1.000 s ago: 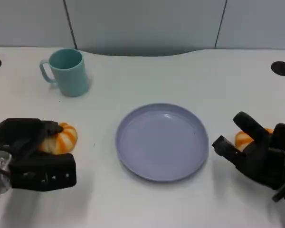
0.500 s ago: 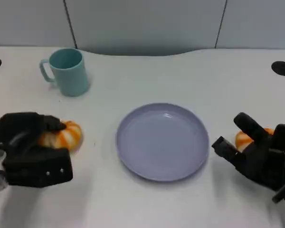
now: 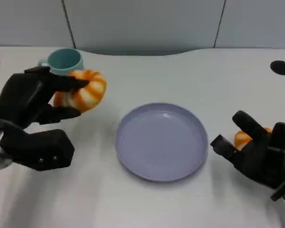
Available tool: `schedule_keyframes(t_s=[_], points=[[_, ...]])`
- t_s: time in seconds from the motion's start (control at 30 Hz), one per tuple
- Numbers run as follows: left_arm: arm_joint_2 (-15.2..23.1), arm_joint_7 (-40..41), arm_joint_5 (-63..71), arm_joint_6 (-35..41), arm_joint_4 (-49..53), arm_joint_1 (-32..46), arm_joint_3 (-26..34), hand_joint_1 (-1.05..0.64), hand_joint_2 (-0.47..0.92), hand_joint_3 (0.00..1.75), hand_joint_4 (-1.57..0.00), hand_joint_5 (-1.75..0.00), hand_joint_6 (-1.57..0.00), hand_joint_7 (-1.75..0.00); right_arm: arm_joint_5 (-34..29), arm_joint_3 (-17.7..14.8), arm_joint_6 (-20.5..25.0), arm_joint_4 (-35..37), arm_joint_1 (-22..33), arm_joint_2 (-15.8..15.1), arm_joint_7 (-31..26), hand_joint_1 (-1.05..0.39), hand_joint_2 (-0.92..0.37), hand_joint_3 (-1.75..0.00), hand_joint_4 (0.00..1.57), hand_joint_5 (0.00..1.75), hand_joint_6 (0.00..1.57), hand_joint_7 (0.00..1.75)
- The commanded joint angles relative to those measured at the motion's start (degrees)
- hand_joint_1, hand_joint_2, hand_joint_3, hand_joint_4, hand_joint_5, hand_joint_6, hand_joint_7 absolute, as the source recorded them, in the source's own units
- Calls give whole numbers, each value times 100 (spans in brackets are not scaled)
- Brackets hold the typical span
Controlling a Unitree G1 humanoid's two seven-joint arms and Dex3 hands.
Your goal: Grasp the bread from the table and place it into the plate.
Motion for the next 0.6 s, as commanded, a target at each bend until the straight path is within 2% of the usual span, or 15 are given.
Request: schedule_keyframes(t_s=[0.03, 0.17, 0.23, 0.3, 0.37, 0.57, 0.6], points=[[-129, 127, 20, -266, -128, -103, 6, -21, 85, 0, -89, -114, -122, -1, 12, -8, -70, -8, -85, 3, 87, -55, -92, -1, 68, 130, 105, 21], [-543, 19, 95, -260, -97, -186, -130, -22, 85, 0, -94, -100, -121, -1, 42, -17, -102, -32, -73, 66, 218, -54, -92, -4, 69, 127, 105, 20], [-742, -66, 91, -201, -27, -224, -176, -22, 84, 0, -92, -108, -121, -1, 42, -22, -140, -29, -67, 86, 268, -54, -92, -5, 68, 126, 104, 20], [-931, -147, 102, -153, 43, -259, -229, -21, 83, 0, -89, -123, -122, -1, 56, -47, -186, -23, -52, 119, 279, -53, -92, -6, 69, 125, 104, 19], [-1104, -166, 148, -111, 116, -284, -309, -20, 83, 0, -87, -128, -122, 0, 50, -45, -247, -46, -34, 142, 300, -54, -92, -8, 70, 124, 104, 19], [-1575, -320, 263, 85, 308, -288, -560, -17, 82, 0, -89, -115, -121, 0, 95, -51, -240, -188, 49, 217, 303, -53, -92, -9, 67, 126, 103, 18], [-1625, -386, 303, 145, 318, -287, -614, -17, 83, 0, -89, -108, -121, 0, 105, -52, -252, -204, 58, 231, 332, -53, -92, -9, 66, 126, 103, 18]])
